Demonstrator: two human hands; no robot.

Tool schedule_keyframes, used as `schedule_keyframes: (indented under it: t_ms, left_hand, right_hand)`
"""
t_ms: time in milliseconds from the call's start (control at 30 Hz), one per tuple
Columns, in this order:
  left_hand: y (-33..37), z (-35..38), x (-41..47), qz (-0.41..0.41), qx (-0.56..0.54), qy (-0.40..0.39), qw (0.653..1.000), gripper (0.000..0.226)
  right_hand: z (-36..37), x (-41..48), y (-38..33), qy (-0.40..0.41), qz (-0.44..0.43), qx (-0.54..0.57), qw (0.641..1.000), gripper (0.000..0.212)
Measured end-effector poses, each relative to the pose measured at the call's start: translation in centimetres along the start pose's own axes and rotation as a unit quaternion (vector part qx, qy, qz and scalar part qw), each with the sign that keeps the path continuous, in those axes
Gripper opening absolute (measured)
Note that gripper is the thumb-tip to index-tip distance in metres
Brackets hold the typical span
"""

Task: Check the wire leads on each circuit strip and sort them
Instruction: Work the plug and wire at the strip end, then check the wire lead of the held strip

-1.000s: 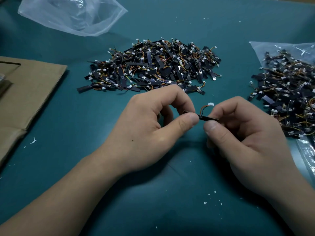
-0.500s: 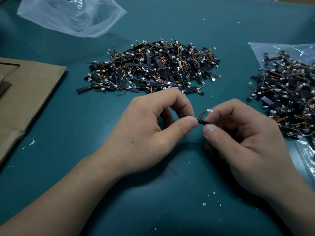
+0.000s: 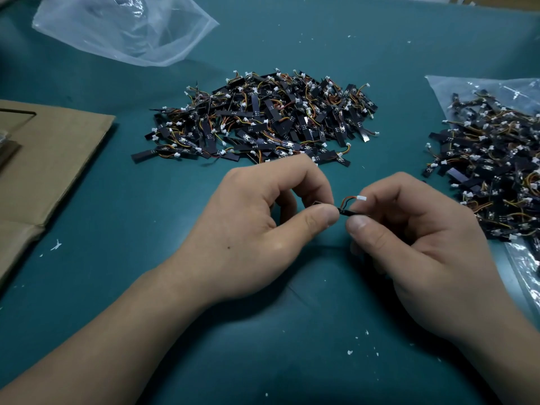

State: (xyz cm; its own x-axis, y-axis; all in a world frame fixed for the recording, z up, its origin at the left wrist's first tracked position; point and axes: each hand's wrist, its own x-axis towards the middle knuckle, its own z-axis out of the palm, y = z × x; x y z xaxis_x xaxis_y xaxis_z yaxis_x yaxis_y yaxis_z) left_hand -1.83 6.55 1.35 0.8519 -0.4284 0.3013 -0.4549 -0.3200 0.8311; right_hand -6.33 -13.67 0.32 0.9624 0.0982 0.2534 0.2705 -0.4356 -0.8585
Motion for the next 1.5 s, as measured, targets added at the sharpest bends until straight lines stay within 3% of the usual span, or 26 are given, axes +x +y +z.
schedule_keyframes:
  t_ms: [700, 867, 1100, 1333, 1500]
  left_hand:
    - [0.21, 0.04, -0.07, -0.002, -0.022, -0.011, 1.000, 0.007]
    - [0.26, -0.06, -0.12, -0.044, -0.047, -0.052, 0.997, 0.033]
    - [0.33, -0.05, -0.03, -0.046, -0.043, -0.052, 0.997, 0.022]
    - [0.42, 0.13, -0.19, -0.039, -0.015, -0.045, 0.998, 0.021]
    - [0.36, 0.39, -0.24, -0.022, 0.028, -0.029, 0.999, 0.021]
  right_hand:
    - [0.13, 0.05, 0.07, -0.005, -0.017, 0.001, 1.000, 0.006]
    - [0.16, 0.07, 0.11, 0.011, -0.028, 0.017, 0.999, 0.003]
    - [-0.11, -0.17, 0.04, -0.024, -0.016, 0.035, 0.999, 0.018]
    - [0.15, 0.09, -0.07, -0.048, -0.013, -0.066, 0.997, 0.013]
    - [0.09, 0.10, -0.05, -0.040, -0.009, -0.056, 0.998, 0.012]
